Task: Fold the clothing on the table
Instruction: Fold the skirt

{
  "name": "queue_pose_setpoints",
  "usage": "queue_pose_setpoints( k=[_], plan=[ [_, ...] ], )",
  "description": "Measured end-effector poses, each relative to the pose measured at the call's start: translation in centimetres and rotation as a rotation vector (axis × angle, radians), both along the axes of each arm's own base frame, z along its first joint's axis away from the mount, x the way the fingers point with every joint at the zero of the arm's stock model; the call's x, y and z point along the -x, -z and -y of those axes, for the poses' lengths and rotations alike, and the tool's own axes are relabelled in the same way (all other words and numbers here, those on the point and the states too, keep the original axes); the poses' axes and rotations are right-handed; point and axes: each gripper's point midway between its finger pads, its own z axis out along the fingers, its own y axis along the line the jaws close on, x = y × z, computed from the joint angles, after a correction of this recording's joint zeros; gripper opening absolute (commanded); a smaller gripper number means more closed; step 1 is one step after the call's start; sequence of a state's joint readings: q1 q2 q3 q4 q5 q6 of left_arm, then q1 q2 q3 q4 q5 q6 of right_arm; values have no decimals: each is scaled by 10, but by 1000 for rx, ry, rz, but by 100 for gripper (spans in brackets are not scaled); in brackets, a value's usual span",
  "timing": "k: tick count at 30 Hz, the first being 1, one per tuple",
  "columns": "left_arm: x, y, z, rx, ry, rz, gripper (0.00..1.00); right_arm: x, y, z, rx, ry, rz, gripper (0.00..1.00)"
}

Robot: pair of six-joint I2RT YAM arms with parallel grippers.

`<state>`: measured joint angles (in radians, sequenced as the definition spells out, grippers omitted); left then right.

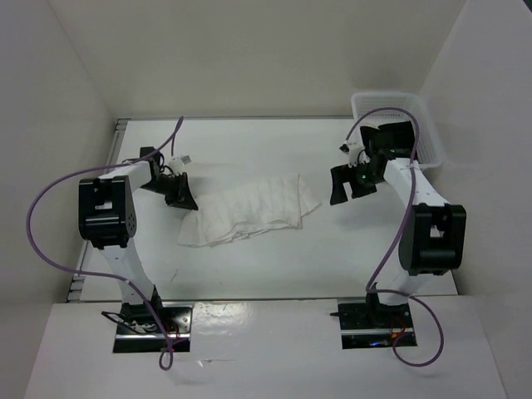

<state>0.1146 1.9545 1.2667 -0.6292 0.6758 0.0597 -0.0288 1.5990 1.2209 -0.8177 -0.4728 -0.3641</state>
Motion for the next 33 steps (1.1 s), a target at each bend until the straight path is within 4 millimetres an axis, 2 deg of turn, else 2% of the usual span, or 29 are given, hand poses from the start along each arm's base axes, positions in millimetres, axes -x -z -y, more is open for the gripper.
queue_pose_setpoints(
  k=[7, 12, 15, 26, 33],
  plan=[
    [11, 8, -3, -21, -17, -27, 0, -24, 24, -51, -106, -136, -71, 99],
    [10, 9, -4, -28, -18, -24, 0, -25, 53, -79, -180, -205, -151, 99],
    [10, 10, -4, -33, -19, -20, 0, -25, 72, -82, -192, -205, -188, 99],
    [7, 14, -7, -50, -25, -7, 0, -44, 72, -83, -192, -213, -107, 99],
    [6, 14, -7, -53, -28, -6, 0, -54, 73, -77, -166, -195, -70, 99]
  ],
)
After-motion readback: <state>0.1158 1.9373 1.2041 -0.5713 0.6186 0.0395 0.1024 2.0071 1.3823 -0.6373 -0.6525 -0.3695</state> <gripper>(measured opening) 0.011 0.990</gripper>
